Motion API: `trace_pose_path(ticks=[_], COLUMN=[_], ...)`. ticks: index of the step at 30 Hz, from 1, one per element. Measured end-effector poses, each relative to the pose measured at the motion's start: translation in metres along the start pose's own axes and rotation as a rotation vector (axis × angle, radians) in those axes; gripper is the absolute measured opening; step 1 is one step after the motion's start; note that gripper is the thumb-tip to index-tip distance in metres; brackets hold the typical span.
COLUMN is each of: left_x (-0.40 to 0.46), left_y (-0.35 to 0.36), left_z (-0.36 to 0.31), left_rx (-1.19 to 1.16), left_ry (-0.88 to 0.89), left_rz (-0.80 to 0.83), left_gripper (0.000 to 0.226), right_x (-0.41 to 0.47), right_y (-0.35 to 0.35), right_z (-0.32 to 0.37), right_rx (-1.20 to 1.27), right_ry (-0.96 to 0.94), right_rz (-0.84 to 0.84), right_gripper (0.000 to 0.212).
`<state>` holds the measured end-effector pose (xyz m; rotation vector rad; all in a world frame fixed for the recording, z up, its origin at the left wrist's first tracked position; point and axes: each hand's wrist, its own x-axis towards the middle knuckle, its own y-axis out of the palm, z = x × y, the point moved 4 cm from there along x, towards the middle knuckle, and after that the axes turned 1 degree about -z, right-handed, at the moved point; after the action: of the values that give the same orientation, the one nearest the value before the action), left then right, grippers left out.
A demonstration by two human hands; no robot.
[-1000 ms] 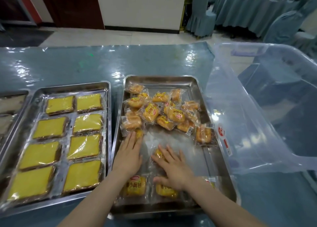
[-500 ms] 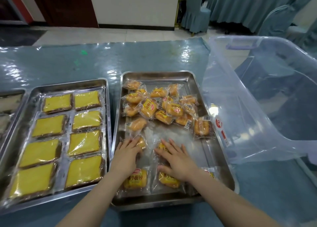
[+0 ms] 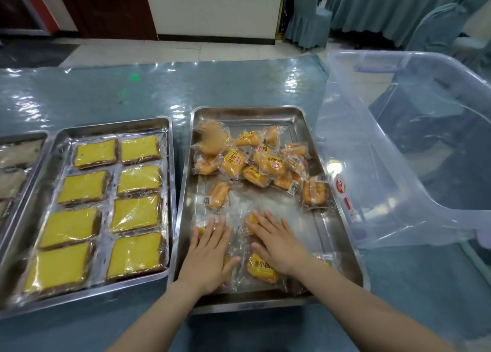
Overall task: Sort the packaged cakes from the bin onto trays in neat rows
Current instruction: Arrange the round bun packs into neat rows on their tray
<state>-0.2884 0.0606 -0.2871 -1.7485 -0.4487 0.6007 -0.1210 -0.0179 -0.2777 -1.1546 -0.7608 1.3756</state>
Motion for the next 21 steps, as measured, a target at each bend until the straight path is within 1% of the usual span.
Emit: trace_pose_path(ticks=[2,6,9,11,13,16,19,21], left_x=[-0.003,-0.009,-0.009,-0.007,-0.005,-0.002,0.000,0.001], left_y=[0.000,-0.002,-0.006,-0.007,-0.008,-0.008,-0.005,-0.003], left_z=[-0.003,-0.008,-0.007,-0.005,-0.003,-0.002,-0.002,-0.001], left_rx=[0.006,0.013,0.019,-0.007,-0.030,-0.025,0.004,0.036], left_ry=[-0.032,-0.036,-0.012,0.008,0.029,0.034,0.024,0.029], left_rz=[-0.010,-0.047,-0.068,-0.060,-0.039,-0.017,0.011,0.041], left_gripper=[0.078,0.070,0.066,0.065,0.066,0.067,0.067,0.068], right_x=[0.002,0.005,0.003,-0.001,-0.004,-0.005,-0.007,-0.008], right_y=[0.000,0.001,-0.004,-0.011,-0.020,-0.037,-0.052,-0.052], right_z=[0.006,0.017,0.014,0.007,-0.010,-0.051,-0.092,-0.105], right_rx=[-0.008,-0.043,0.026,0.090,0.073,-0.083,-0.119,-0.146], right_ry=[-0.038,-0.123,-0.149,-0.123,-0.030,0.190,0.406,0.455], right_rz=[-0.003,-0.018,-0.038,-0.101,-0.178,-0.226,-0.201,-0.169], right_gripper=[0.053,0.050,0.049,0.048,0.047,0.048,0.064,0.070])
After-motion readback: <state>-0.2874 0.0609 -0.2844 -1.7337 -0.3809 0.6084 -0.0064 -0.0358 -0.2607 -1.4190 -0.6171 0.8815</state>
